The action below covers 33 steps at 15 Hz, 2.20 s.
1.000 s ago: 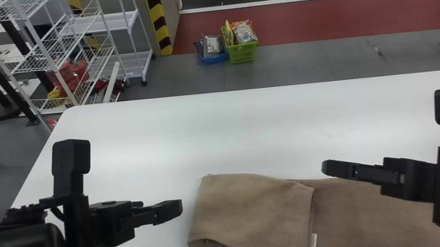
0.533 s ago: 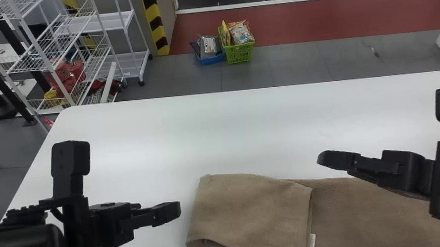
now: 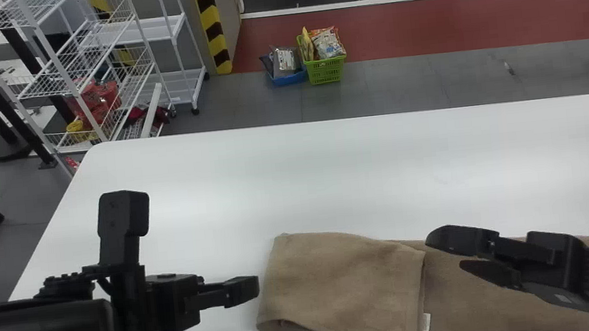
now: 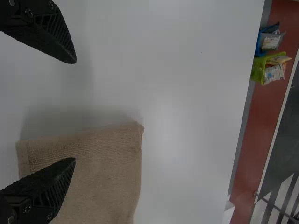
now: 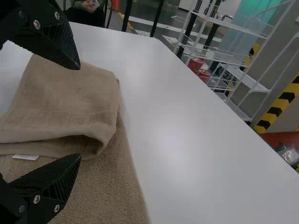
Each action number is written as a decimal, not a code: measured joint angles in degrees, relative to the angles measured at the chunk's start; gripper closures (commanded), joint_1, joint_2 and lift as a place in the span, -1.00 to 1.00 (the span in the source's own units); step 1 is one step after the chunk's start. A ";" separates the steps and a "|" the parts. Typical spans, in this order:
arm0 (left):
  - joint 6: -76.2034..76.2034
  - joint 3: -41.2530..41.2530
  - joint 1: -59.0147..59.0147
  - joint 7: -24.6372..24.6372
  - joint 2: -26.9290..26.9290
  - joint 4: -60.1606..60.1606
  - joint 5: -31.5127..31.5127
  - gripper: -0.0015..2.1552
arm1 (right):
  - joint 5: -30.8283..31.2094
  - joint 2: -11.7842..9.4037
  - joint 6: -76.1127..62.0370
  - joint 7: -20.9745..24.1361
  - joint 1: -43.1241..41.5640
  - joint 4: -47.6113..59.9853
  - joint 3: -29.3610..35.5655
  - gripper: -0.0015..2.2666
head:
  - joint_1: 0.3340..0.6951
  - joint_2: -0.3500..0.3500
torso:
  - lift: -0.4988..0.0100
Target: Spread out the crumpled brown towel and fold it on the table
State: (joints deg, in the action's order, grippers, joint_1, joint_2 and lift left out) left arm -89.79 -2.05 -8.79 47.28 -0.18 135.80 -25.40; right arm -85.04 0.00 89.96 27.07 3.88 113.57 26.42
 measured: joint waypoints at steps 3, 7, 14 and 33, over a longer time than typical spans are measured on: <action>0.00 0.12 -0.12 0.02 0.00 -0.09 -1.12 -0.93 | -3.20 0.00 0.00 5.65 -0.68 -1.74 0.13 -0.85 | 1.00 0.27 | 0.46; 0.00 0.18 -0.30 0.09 0.00 -0.08 -1.72 -0.93 | -4.26 0.00 0.00 6.75 0.21 -3.21 -1.78 -0.85 | 1.00 0.34 | 0.46; 0.00 0.21 -0.28 0.09 0.00 -0.63 -2.09 -0.93 | -2.26 0.00 0.00 6.60 0.18 -6.20 -3.84 -0.70 | 1.00 0.40 | 0.46; 0.00 -1.71 0.18 0.44 0.00 -1.43 -1.20 -0.93 | 0.20 0.00 0.00 15.22 -1.41 -5.15 -13.06 -0.55 | 1.00 0.59 | 0.46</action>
State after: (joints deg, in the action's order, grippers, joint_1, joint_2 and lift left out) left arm -89.79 -3.76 -8.61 47.72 -0.17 134.38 -26.61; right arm -84.84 0.00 89.96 42.29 2.48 108.42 13.35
